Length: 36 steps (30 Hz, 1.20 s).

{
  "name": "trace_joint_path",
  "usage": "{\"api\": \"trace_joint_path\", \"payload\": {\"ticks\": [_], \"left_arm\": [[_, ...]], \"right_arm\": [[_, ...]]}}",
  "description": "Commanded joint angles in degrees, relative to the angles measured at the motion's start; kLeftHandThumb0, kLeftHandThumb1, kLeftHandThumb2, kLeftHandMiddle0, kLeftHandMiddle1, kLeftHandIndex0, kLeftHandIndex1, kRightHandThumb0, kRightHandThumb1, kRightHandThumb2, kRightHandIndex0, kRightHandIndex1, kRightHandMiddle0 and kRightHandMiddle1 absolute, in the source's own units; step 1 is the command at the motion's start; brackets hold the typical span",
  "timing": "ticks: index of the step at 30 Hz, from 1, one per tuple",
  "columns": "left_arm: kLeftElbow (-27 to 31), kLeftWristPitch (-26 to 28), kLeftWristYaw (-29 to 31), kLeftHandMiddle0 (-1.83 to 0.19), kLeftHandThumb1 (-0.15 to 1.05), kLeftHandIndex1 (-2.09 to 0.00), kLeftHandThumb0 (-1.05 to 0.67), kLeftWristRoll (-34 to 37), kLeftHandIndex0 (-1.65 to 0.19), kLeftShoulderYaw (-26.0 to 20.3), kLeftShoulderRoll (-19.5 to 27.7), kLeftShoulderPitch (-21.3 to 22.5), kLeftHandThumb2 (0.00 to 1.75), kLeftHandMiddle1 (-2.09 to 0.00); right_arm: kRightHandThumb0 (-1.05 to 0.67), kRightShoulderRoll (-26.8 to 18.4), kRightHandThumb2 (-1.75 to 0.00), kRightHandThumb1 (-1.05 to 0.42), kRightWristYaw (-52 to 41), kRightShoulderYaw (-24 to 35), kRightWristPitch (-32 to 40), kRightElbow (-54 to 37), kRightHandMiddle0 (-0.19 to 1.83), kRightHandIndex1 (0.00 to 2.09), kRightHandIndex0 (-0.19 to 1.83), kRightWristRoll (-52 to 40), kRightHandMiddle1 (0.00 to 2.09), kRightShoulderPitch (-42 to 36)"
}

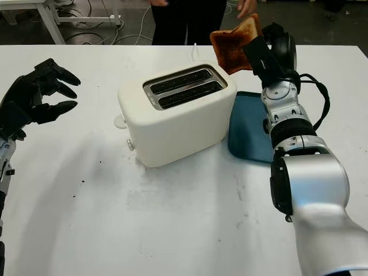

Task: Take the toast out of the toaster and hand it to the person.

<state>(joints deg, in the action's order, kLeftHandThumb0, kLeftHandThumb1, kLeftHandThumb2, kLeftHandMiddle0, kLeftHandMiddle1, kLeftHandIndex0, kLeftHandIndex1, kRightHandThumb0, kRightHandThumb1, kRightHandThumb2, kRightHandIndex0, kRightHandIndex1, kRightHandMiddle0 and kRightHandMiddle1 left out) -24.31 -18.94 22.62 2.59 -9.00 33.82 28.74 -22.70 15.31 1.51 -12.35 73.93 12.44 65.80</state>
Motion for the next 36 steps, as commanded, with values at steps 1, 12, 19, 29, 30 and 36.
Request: {"api": "trace_joint_path", "payload": {"ticks": [1, 12, 19, 29, 30, 36], "left_arm": [[0.1, -0.6, -0.2, -0.21, 0.92, -1.42, -1.05, 0.1, -0.21, -0.2, -0.4, -0.3, 0.14, -1.53], [0.0, -0.8, -0.2, -0.22, 0.92, -1.41, -1.05, 0.0, -0.21, -0.2, -0.4, -0.2, 0.14, -1.51], [0.5, -0.2, -0.5, -0.22, 0.92, -1.42, -1.05, -0.1, -0.21, -0.2, -0.3, -0.4, 0.14, -1.52], [0.4, 0.0, -0.3, -0.22, 0.92, -1.42, -1.05, 0.1, -0.21, -0.3, -0.4, -0.4, 0.13, -1.52], [0.4, -0.1, -0.3, -0.22, 0.92, -1.42, -1.05, 0.1, -0.21, -0.3, -0.4, -0.4, 0.13, -1.52], [0.3, -0.1, -0.4, -0.21, 0.92, -1.42, -1.05, 0.0, -0.21, -0.3, -0.3, -0.5, 0.15, -1.51]], "right_arm": [[-0.30, -0.2, -0.28, -0.92, 0.6, 0.0, 0.0, -0.3, 0.60, 1.75, 0.85, 0.1, 1.74, 0.7], [-0.30, -0.1, -0.28, -0.92, 0.6, 0.1, 0.0, -0.2, 0.62, 1.75, 0.87, 0.1, 1.70, 0.7], [-0.29, -0.2, -0.29, -0.92, 0.0, 0.1, -0.7, -0.2, 0.62, 1.75, 0.88, 0.0, 1.74, 0.5], [-0.29, -0.1, -0.28, -0.92, -0.1, 0.3, -0.6, -0.3, 0.60, 1.75, 0.83, -0.3, 1.65, 0.5], [-0.30, -0.1, -0.28, -0.92, -0.1, 0.3, -0.6, -0.3, 0.61, 1.75, 0.83, -0.2, 1.69, 0.5], [-0.28, -0.2, -0.28, -0.92, 0.1, -0.2, -0.7, -0.3, 0.65, 1.75, 0.90, 0.2, 1.74, 0.4]]}}
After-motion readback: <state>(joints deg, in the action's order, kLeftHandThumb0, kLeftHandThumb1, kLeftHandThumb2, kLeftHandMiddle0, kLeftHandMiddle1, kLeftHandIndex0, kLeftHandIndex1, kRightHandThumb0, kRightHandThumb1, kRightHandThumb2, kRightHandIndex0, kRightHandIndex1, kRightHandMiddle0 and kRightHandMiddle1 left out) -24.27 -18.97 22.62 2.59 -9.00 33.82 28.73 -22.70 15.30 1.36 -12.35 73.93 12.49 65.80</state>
